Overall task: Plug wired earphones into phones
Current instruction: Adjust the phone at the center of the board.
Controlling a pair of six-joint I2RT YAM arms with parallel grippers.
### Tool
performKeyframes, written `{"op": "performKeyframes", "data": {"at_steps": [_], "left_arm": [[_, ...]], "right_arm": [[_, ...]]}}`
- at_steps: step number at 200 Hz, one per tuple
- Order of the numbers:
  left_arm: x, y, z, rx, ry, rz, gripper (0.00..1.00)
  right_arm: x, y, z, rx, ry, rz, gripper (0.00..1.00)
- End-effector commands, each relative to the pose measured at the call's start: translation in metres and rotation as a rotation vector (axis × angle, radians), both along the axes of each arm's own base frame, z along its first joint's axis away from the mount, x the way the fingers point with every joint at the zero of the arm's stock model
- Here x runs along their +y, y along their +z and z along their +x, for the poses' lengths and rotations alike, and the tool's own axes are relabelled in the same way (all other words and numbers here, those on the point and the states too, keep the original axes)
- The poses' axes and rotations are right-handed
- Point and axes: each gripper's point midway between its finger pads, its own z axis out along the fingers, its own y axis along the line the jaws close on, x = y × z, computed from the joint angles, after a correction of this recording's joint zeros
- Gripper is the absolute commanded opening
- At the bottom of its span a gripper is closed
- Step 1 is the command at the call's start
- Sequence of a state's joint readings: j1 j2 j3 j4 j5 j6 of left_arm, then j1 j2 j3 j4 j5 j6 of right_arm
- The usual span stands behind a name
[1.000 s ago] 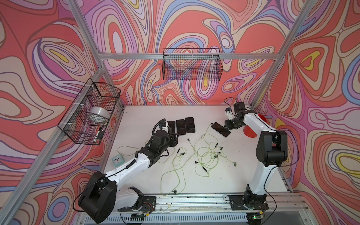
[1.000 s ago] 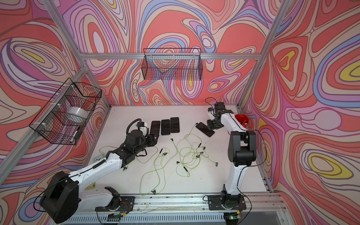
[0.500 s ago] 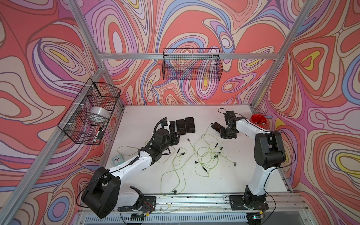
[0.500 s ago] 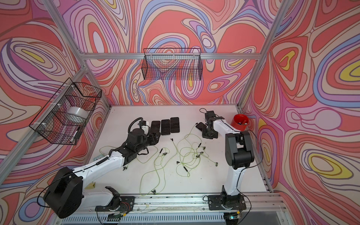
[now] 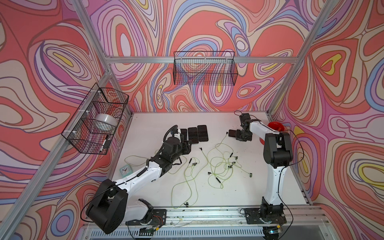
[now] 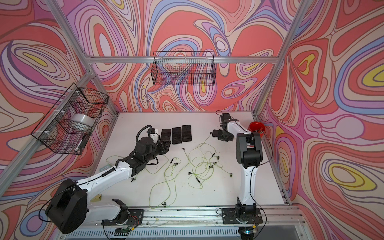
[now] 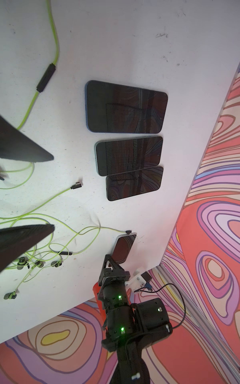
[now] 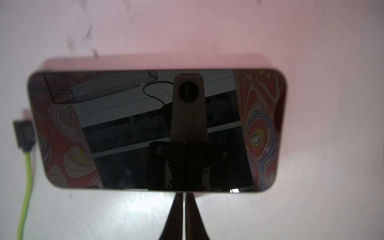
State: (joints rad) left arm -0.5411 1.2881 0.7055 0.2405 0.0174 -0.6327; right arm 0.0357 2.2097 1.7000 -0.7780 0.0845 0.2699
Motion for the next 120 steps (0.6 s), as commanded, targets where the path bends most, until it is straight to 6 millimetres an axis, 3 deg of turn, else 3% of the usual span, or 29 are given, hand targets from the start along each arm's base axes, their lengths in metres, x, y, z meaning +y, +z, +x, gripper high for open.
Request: {"op": "performKeyframes", "data": {"at_steps": [1, 24, 48, 70, 90, 120], "left_arm": [[0.004, 0.016, 0.005, -0.029, 0.028, -0.021, 0.50], [0.002, 0.018, 0.006, -0.029, 0.028, -0.034, 0.50], [0.005, 0.023, 0.002, -0.034, 0.029, -0.045, 0.50], [0.008, 0.020, -0.002, -0.030, 0.032, -0.037, 0.50], [0.004, 0.020, -0.001, -0.024, 0.012, -0.034, 0.50], [0.004, 0.026, -0.002, -0.039, 0.017, -0.063, 0.50]], "right_arm": [[-0.024, -0.019, 0.025, 0.002, 0.008, -0.060, 0.09], [-0.025, -0.011, 0.053, -0.026, 0.000, -0.056, 0.10], [-0.023, 0.035, 0.034, -0.053, -0.050, -0.077, 0.10], [0.003, 0.065, 0.035, -0.197, -0.043, 0.015, 0.10], [0.031, 0.054, 0.052, -0.211, 0.019, 0.055, 0.15], [0.078, 0.040, 0.085, -0.272, 0.079, 0.107, 0.15]]}}
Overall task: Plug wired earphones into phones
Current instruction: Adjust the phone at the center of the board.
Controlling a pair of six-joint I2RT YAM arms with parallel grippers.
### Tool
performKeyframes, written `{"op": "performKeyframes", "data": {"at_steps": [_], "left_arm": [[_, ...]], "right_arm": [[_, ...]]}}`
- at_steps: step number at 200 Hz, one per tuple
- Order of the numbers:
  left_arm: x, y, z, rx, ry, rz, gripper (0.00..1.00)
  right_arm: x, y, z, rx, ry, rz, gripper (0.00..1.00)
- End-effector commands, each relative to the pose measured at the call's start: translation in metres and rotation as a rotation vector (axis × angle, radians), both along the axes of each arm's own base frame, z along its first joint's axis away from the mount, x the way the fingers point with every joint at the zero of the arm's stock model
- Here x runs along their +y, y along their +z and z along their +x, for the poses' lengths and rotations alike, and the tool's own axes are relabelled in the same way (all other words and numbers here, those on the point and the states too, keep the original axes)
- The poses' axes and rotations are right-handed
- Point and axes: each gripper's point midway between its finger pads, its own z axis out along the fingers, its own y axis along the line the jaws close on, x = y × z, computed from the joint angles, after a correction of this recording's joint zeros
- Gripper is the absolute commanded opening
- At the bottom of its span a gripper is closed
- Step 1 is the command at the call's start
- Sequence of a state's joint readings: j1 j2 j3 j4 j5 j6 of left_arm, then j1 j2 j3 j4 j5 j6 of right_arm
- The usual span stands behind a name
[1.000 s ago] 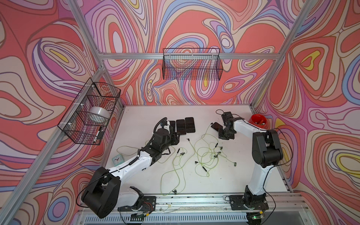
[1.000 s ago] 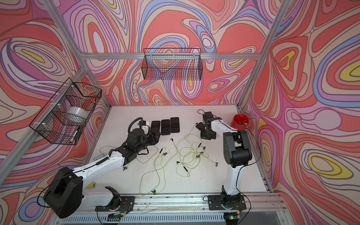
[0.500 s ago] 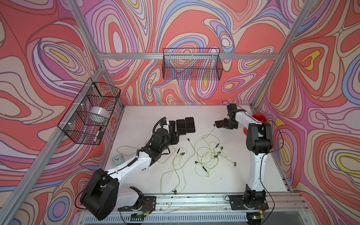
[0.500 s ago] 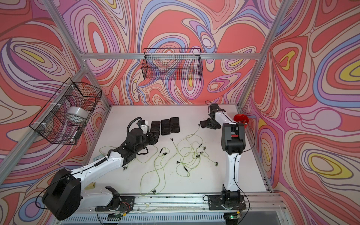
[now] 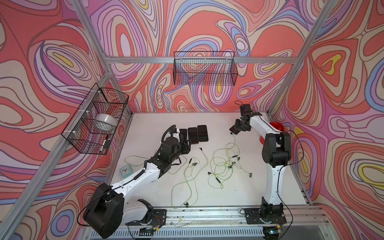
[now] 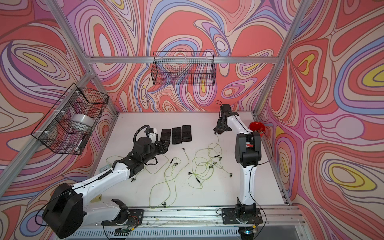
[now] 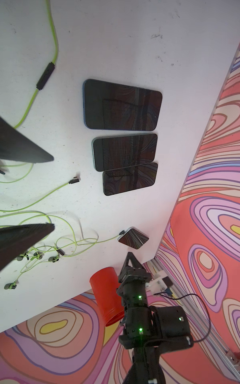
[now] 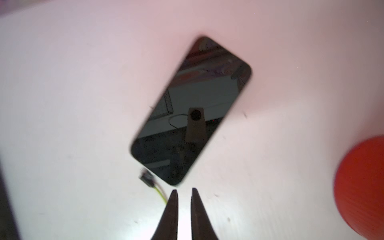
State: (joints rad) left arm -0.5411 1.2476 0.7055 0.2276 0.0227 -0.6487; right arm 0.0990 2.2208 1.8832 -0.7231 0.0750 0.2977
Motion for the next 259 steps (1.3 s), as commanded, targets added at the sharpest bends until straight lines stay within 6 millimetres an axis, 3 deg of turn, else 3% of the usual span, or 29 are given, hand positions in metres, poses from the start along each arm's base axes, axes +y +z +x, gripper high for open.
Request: {"op": "performKeyframes", "data": {"at_steps": [1, 39, 63, 88, 122, 156, 175, 204, 219, 259], "left_arm": [[0.003, 0.013, 0.002, -0.025, 0.017, -0.036, 0.50], [0.013, 0.012, -0.004, -0.025, 0.046, -0.013, 0.50], [0.018, 0.014, -0.007, -0.034, 0.059, -0.002, 0.50], [0.019, 0.016, -0.008, -0.040, 0.062, -0.006, 0.50], [0.019, 0.016, -0.008, -0.039, 0.063, -0.007, 0.50], [0.018, 0.013, -0.007, -0.034, 0.061, -0.014, 0.50], [0.017, 0.009, -0.007, -0.029, 0.059, -0.017, 0.50], [0.013, 0.010, -0.002, -0.021, 0.059, -0.034, 0.50], [0.013, 0.013, -0.001, -0.003, 0.071, -0.054, 0.52], [0.031, 0.007, 0.005, 0.145, 0.128, -0.153, 0.55]], "right_arm": [[0.040, -0.022, 0.027, -0.048, 0.044, 0.071, 0.14], [0.057, -0.038, 0.062, -0.077, 0.016, 0.173, 0.12], [0.057, -0.056, 0.065, -0.044, -0.004, 0.171, 0.12], [0.038, -0.073, 0.046, 0.040, -0.041, 0.095, 0.11], [0.005, -0.067, 0.006, 0.093, -0.080, 0.026, 0.09], [-0.027, -0.070, -0.046, 0.193, -0.071, -0.056, 0.08], [-0.031, -0.062, -0.058, 0.204, -0.027, -0.055, 0.08], [0.007, -0.021, -0.057, 0.135, 0.123, 0.024, 0.15], [0.033, -0.008, -0.070, 0.140, 0.192, 0.001, 0.19], [0.159, -0.011, -0.124, 0.134, 0.437, 0.001, 0.28]]}}
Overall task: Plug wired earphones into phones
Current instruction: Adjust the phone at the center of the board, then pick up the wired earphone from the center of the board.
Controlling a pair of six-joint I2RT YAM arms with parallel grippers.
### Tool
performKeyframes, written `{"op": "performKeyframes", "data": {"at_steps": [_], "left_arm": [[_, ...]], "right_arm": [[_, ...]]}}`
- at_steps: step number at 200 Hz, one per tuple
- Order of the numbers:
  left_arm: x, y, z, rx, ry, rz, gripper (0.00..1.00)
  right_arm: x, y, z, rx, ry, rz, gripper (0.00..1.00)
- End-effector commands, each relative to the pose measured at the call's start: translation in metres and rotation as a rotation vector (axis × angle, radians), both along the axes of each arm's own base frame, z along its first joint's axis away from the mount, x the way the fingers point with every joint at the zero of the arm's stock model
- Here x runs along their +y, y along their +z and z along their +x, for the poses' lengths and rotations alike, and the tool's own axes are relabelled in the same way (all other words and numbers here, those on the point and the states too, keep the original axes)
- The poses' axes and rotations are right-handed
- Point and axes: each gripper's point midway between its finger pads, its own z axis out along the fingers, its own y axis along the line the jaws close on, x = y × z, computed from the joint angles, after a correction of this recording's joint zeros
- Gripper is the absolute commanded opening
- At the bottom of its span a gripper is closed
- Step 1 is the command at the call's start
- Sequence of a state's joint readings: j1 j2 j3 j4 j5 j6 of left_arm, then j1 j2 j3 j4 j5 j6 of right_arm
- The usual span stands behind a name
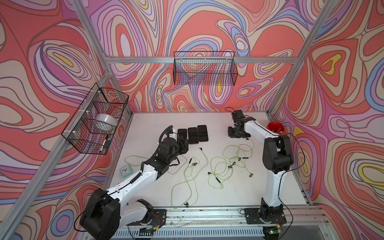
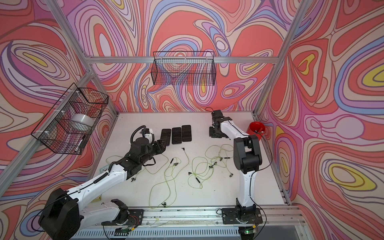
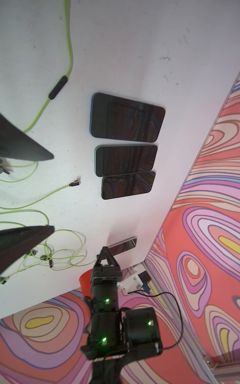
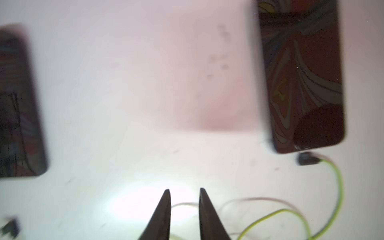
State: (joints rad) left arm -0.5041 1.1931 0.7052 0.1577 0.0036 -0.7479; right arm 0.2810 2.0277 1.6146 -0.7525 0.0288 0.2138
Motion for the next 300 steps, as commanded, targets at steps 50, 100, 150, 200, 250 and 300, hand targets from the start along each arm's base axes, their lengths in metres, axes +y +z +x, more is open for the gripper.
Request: {"op": "performKeyframes", "data": {"at_steps": [50, 100, 150, 200, 250, 300], "left_arm": [[0.014, -0.008, 0.007, 0.165, -0.033, -0.118, 0.57], [-0.008, -0.031, 0.008, 0.226, -0.135, -0.162, 0.58], [-0.017, -0.047, 0.010, 0.251, -0.159, -0.192, 0.60], [-0.030, -0.062, 0.010, 0.278, -0.182, -0.194, 0.61], [-0.052, -0.060, 0.010, 0.266, -0.255, -0.203, 0.58], [-0.069, -0.062, 0.013, 0.292, -0.317, -0.212, 0.53]], "right_arm": [[0.152, -0.021, -0.075, 0.052, 0.182, 0.090, 0.27], [0.157, -0.052, -0.080, 0.094, 0.175, 0.094, 0.24], [0.161, -0.067, -0.098, 0.133, 0.161, 0.096, 0.25], [0.156, -0.070, -0.102, 0.133, 0.150, 0.029, 0.00], [0.153, -0.034, -0.103, 0.070, 0.225, 0.018, 0.00], [0.160, -0.007, -0.110, 0.039, 0.301, 0.079, 0.00]]}}
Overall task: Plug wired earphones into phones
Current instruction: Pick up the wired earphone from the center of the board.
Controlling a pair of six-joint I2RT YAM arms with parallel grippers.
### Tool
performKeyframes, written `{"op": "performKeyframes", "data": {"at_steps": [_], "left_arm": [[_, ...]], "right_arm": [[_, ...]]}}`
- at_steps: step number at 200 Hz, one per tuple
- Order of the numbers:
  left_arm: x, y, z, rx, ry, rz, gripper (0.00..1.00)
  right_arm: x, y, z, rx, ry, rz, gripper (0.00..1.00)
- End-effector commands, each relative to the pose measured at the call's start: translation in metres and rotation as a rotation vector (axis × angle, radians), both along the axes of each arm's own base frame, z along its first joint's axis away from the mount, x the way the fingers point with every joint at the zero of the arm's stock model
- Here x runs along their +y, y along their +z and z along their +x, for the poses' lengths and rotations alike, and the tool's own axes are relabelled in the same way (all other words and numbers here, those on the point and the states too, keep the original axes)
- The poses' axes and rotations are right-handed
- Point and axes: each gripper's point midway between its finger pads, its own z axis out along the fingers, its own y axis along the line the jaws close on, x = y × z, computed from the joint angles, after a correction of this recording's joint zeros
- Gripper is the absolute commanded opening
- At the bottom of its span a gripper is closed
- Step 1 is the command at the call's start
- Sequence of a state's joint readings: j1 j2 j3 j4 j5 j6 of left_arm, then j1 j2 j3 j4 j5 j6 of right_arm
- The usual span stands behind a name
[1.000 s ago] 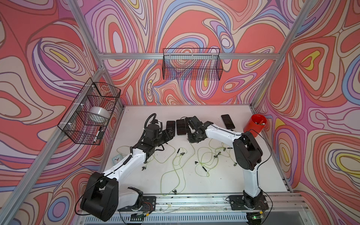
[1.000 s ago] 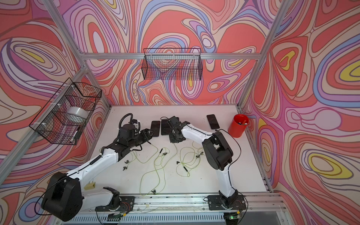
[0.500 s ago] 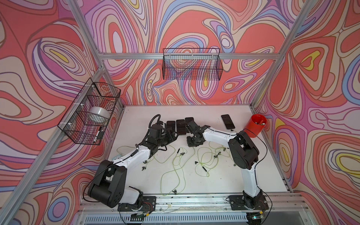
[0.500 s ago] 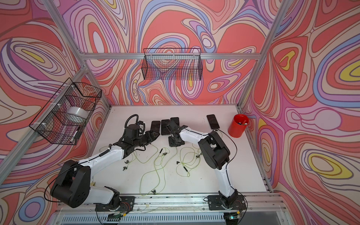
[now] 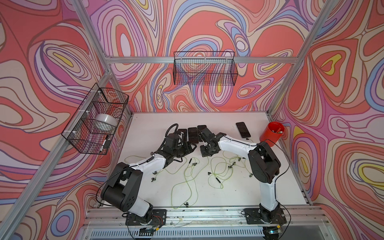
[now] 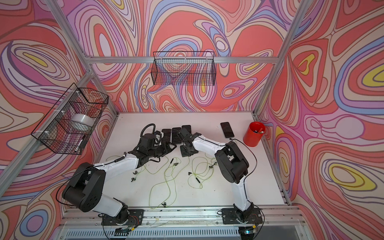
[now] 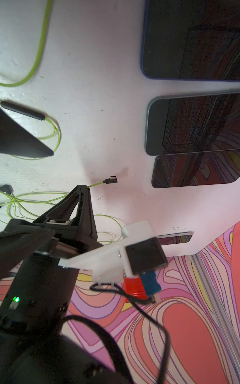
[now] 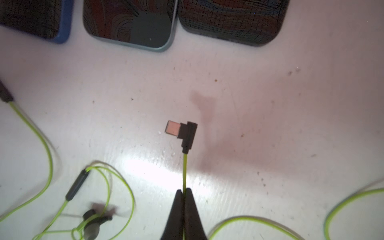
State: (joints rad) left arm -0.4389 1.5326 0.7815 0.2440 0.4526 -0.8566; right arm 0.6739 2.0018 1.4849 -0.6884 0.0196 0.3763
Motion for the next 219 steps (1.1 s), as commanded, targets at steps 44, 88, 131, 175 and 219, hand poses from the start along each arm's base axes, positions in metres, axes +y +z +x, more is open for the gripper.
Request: {"op": "performKeyframes", "data": {"at_steps": [44, 88, 131, 175, 219], "left_arm": [[-0.018, 0.008, 0.016, -0.003, -0.023, -0.066, 0.44], [-0.022, 0.001, 0.023, 0.019, -0.005, -0.090, 0.36], [-0.027, -0.005, 0.024, 0.033, -0.020, -0.083, 0.41], [-0.028, -0.006, 0.025, 0.033, -0.018, -0.084, 0.33], [-0.028, -0.009, 0.024, 0.042, -0.019, -0.075, 0.23]], "right_arm": [[0.009, 0.034, -0.016, -0.032, 0.083, 0.099, 0.00], [0.013, 0.045, -0.023, -0.044, 0.102, 0.144, 0.00], [0.024, 0.055, -0.027, -0.057, 0.128, 0.191, 0.00], [0.029, 0.056, -0.031, -0.052, 0.145, 0.191, 0.00], [0.031, 0.061, -0.029, -0.068, 0.131, 0.206, 0.00]]}}
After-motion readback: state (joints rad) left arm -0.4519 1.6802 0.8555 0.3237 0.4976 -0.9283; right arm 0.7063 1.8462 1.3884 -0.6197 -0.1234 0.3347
